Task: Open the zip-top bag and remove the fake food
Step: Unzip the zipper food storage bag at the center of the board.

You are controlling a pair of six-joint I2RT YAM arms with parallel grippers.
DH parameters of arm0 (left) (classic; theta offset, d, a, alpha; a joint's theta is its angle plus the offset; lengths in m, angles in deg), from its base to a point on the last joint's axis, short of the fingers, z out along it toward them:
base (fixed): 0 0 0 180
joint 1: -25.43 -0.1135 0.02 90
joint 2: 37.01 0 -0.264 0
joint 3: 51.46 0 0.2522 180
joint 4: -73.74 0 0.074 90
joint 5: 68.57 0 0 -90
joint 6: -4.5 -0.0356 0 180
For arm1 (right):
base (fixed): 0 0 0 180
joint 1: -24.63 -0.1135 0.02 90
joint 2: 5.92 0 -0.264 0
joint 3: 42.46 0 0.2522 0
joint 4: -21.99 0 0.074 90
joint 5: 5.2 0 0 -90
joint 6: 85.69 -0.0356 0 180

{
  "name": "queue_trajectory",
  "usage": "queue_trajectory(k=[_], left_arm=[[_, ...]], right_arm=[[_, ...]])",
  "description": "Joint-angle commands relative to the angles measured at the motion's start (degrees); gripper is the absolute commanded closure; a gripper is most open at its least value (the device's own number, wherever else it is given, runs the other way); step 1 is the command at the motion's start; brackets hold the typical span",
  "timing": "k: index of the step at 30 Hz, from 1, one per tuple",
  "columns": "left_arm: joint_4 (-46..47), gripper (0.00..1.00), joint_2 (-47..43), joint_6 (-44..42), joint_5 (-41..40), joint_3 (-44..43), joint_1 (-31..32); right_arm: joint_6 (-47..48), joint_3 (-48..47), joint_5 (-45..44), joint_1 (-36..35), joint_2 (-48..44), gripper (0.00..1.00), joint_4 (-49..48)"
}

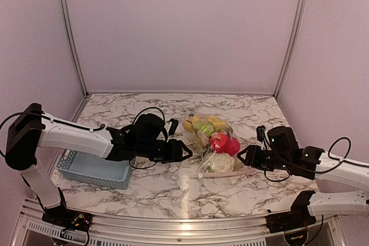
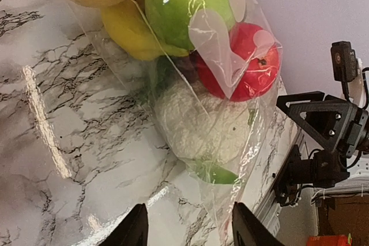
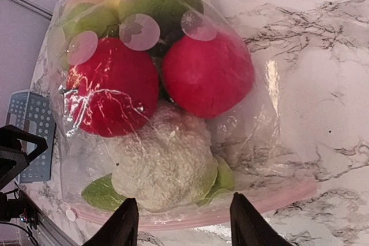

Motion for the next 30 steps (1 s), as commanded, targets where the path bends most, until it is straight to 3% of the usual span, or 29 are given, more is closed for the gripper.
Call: queue_trajectory(k=[1,7,13,20,24,30], left_arm=[[2.8,0.5,2.2,0.6,3.0,-2.4,0.9],[3.4,0.55,4.2,0.9,4.1,-2.9,0.9],[3.2,0.56,5.9,0.5,4.2,-4.5,1.0],[2.9,0.56,8.1,1.0,4.5,-6.7,1.0],[2.3,0.56,7.9,2.0,4.3,-6.7,0.9],[5.0,0.53,7.5,5.1,6.8,-3.6,1.9]], right_arm=[[1.7,-0.3,-0.8,1.5,6.0,0.56,-8.5],[9.8,-3.5,0.5,6.7,16.4,0.69,-16.9],[16.4,-11.9,3.3,8.8,28.8,0.7,-24.2],[20.4,-22.6,3.9,9.4,39.8,0.69,-23.9],[20.2,-25.9,4.0,9.4,40.0,0.68,-19.0],[17.6,-20.6,4.5,9.2,29.6,0.59,-12.7]])
